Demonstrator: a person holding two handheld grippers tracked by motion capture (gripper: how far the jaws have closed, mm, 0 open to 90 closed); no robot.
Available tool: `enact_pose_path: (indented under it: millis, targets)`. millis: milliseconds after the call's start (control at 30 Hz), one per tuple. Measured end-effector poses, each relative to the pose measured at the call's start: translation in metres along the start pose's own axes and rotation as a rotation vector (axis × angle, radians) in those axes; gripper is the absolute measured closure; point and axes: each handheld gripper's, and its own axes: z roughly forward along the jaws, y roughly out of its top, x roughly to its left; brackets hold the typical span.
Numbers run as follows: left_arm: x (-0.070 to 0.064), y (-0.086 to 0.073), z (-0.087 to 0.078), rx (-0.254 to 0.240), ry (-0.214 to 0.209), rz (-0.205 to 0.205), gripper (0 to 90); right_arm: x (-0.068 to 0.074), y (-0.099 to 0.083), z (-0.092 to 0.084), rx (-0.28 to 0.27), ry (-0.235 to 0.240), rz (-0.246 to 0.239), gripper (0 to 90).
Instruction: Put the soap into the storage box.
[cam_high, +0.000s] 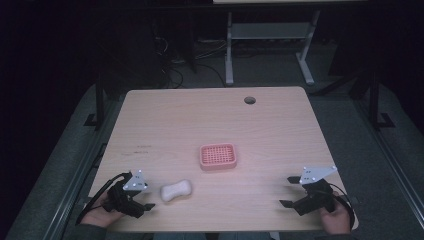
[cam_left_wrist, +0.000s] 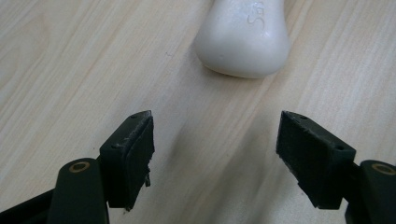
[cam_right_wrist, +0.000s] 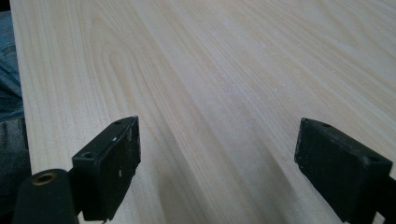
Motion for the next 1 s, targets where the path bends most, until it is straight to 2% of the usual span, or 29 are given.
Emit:
enact_pose_path:
  millis: [1000]
  targets:
    - [-0.007,0.012,0.004,-0.027,-0.017,0.037,27.5,0.0,0.002,0.0,0.004,0.007,-0.007,14.0]
